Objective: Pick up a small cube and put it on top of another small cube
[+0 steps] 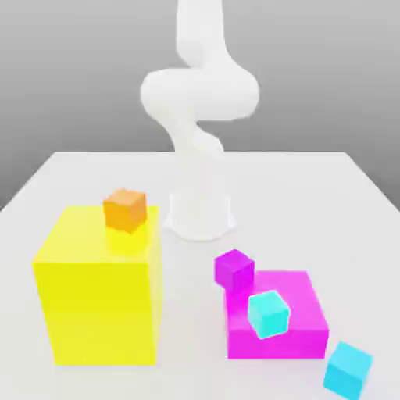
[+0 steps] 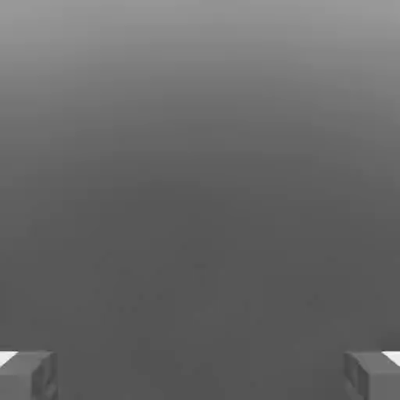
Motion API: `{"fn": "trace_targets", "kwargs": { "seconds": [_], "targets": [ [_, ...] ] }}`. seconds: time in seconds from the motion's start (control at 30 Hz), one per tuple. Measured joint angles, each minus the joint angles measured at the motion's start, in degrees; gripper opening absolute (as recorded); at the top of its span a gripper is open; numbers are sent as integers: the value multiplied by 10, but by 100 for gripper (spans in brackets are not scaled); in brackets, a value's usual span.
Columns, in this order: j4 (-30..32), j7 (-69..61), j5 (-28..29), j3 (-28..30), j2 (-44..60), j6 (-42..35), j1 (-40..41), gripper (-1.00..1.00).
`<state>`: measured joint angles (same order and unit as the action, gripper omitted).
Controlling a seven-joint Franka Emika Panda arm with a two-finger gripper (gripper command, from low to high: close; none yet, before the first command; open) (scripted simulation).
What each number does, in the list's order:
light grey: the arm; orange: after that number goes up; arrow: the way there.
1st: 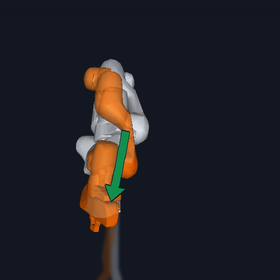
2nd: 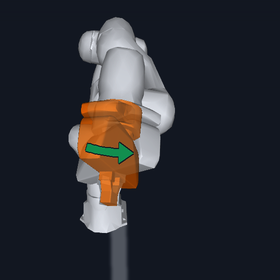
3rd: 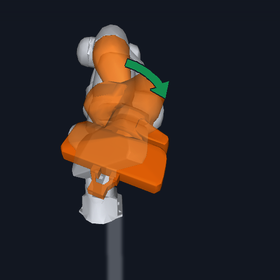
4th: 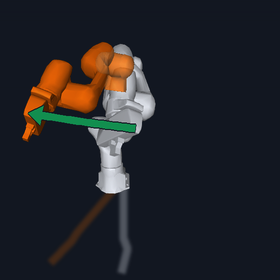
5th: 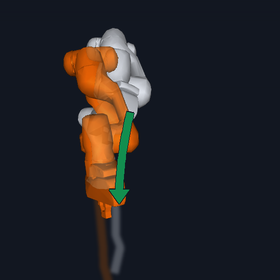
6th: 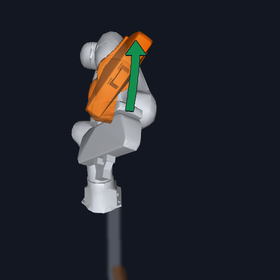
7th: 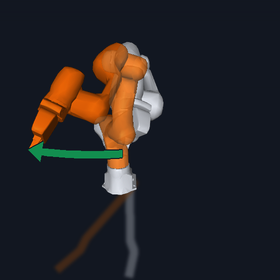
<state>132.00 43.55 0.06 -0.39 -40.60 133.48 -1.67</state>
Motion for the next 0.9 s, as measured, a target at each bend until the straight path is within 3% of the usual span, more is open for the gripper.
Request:
{"fn": "trace_targets", "kwargs": {
  "seconds": [0.5,0.9],
  "targets": [
    [13,-135,7,-39,315,103,-87,0],
    [23,-216,49,-75,566,183,-149,0]
  ]
}}
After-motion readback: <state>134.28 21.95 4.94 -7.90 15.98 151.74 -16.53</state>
